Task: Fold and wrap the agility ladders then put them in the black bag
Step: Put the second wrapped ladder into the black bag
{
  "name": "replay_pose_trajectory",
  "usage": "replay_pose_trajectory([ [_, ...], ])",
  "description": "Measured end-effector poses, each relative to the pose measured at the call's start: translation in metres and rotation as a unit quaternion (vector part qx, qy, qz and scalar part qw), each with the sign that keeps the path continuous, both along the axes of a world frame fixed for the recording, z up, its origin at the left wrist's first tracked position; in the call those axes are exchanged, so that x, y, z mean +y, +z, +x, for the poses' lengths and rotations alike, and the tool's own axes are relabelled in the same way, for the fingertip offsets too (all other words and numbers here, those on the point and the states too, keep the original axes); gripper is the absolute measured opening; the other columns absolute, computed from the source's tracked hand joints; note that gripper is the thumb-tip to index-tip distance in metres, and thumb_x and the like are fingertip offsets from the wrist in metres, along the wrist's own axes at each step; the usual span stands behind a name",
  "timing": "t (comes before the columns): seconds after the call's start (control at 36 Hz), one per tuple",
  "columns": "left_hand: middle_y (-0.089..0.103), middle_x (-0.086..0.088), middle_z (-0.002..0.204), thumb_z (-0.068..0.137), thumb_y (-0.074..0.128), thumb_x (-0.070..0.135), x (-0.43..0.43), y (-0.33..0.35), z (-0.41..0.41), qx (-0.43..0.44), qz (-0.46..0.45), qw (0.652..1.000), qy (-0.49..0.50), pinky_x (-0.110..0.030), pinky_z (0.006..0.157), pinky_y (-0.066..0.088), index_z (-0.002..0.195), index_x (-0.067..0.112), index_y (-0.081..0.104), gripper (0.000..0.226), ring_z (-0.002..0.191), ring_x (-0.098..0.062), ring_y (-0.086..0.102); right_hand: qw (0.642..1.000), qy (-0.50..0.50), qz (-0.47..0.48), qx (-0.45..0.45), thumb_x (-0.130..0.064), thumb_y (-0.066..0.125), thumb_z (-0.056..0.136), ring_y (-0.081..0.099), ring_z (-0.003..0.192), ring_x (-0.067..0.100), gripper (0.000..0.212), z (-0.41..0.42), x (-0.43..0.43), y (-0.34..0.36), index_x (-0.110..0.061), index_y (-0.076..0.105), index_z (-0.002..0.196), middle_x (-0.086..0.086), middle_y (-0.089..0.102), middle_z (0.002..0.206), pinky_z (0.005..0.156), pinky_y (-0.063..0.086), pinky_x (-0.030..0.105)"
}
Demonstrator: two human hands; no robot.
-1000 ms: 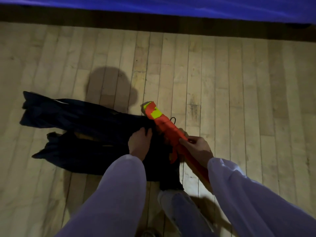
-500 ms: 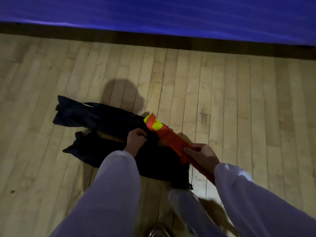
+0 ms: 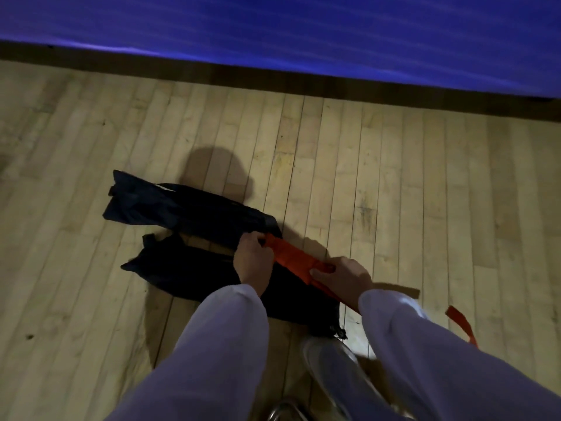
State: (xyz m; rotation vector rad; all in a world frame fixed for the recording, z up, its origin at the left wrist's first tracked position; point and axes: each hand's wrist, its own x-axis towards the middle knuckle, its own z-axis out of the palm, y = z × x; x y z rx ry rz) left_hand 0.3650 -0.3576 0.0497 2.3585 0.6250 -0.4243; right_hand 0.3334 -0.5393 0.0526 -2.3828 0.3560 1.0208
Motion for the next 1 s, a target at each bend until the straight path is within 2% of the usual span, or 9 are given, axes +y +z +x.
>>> replay_pose_trajectory([
  [0.14, 0.051, -0.011, 0.098, 0.090, 0.041, 0.000, -0.004, 0.008, -0.011, 0.077, -0.068, 0.985, 0.141, -0.039, 0.073, 0.040, 0.118, 0.006, 0.043, 0.028, 0.094, -0.037, 0.055, 0.996, -0.069, 0.058, -0.019, -0.059, 0.061, 0.081, 0.068, 0.073, 0.026, 0.027, 0.013, 0.018, 0.000, -0.032, 0.061, 0.075, 0.005, 0.069, 0.081, 0.073, 0.058, 0.047],
  [0.28, 0.058, -0.009, 0.091, 0.086, 0.037, -0.004, -0.013, 0.012, -0.017, 0.059, -0.171, 0.980, 0.086, -0.036, 0.068, 0.043, 0.101, 0.012, 0.048, 0.025, 0.084, -0.031, 0.055, 0.999, -0.013, 0.007, -0.049, -0.056, 0.055, 0.087, 0.066, 0.084, 0.025, 0.043, 0.024, 0.042, 0.001, -0.018, 0.070, 0.102, 0.008, 0.070, 0.095, 0.075, 0.053, 0.035],
  [0.39, 0.057, -0.003, 0.086, 0.094, 0.037, 0.006, -0.033, 0.023, -0.032, 0.046, -0.226, 0.964, 0.134, -0.028, 0.068, 0.041, 0.107, 0.011, 0.053, 0.021, 0.082, -0.023, 0.057, 0.998, 0.023, 0.012, -0.066, -0.043, 0.046, 0.096, 0.058, 0.112, 0.033, 0.047, 0.038, 0.058, 0.005, -0.021, 0.044, 0.138, 0.011, 0.054, 0.132, 0.090, 0.045, 0.036],
  [0.47, 0.059, -0.001, 0.095, 0.099, 0.044, 0.027, -0.044, 0.027, -0.044, 0.067, -0.319, 0.907, 0.267, -0.028, 0.074, 0.041, 0.116, 0.012, 0.051, 0.023, 0.086, -0.018, 0.057, 0.998, 0.039, 0.037, -0.036, -0.031, 0.044, 0.098, 0.052, 0.123, 0.033, 0.052, 0.054, 0.068, 0.008, -0.022, 0.031, 0.148, 0.008, 0.042, 0.147, 0.095, 0.041, 0.034],
  [0.58, 0.050, -0.014, 0.136, 0.086, 0.052, 0.064, -0.046, 0.010, -0.053, 0.188, -0.418, 0.814, 0.358, -0.042, 0.096, 0.045, 0.138, 0.009, 0.042, 0.077, 0.122, -0.034, 0.051, 0.997, 0.001, 0.061, 0.041, -0.010, 0.050, 0.090, 0.055, 0.114, 0.030, 0.040, 0.066, 0.083, 0.013, -0.006, 0.051, 0.130, 0.014, 0.057, 0.126, 0.078, 0.035, 0.027],
  [0.67, 0.051, -0.025, 0.135, 0.061, 0.070, 0.075, -0.042, -0.006, -0.060, 0.221, -0.509, 0.767, 0.323, -0.033, 0.080, 0.054, 0.136, 0.003, 0.049, 0.106, 0.119, -0.041, 0.053, 0.994, -0.032, 0.092, 0.053, -0.003, 0.043, 0.093, 0.055, 0.084, 0.022, 0.027, 0.072, 0.089, 0.018, -0.007, 0.052, 0.119, 0.014, 0.056, 0.108, 0.065, 0.040, 0.023],
  [0.78, 0.070, -0.014, 0.104, 0.091, 0.061, 0.035, -0.033, 0.015, -0.056, 0.159, -0.498, 0.792, 0.315, -0.038, 0.080, 0.056, 0.110, 0.006, 0.065, 0.035, 0.095, -0.027, 0.067, 0.978, -0.091, 0.180, 0.058, 0.006, 0.036, 0.098, 0.056, 0.092, 0.024, 0.037, 0.076, 0.083, 0.027, 0.001, 0.048, 0.132, 0.013, 0.053, 0.115, 0.063, 0.041, 0.011],
  [0.89, 0.064, -0.016, 0.095, 0.095, 0.054, 0.027, -0.023, 0.016, -0.034, 0.088, -0.423, 0.823, 0.370, -0.034, 0.066, 0.051, 0.112, 0.001, 0.061, 0.031, 0.083, -0.027, 0.062, 0.992, -0.011, 0.126, 0.030, -0.007, 0.044, 0.097, 0.052, 0.095, 0.022, 0.033, 0.067, 0.064, 0.029, -0.005, 0.055, 0.128, 0.015, 0.057, 0.115, 0.056, 0.036, 0.011],
  [1.0, 0.048, -0.006, 0.076, 0.097, 0.047, 0.019, -0.001, 0.013, -0.006, 0.065, -0.308, 0.863, 0.394, -0.033, 0.059, 0.038, 0.107, -0.004, 0.051, 0.026, 0.064, -0.018, 0.047, 0.990, 0.034, 0.122, 0.057, -0.031, 0.048, 0.100, 0.059, 0.101, 0.027, 0.031, 0.048, 0.045, 0.029, -0.014, 0.055, 0.125, 0.014, 0.059, 0.119, 0.077, 0.044, 0.023],
])
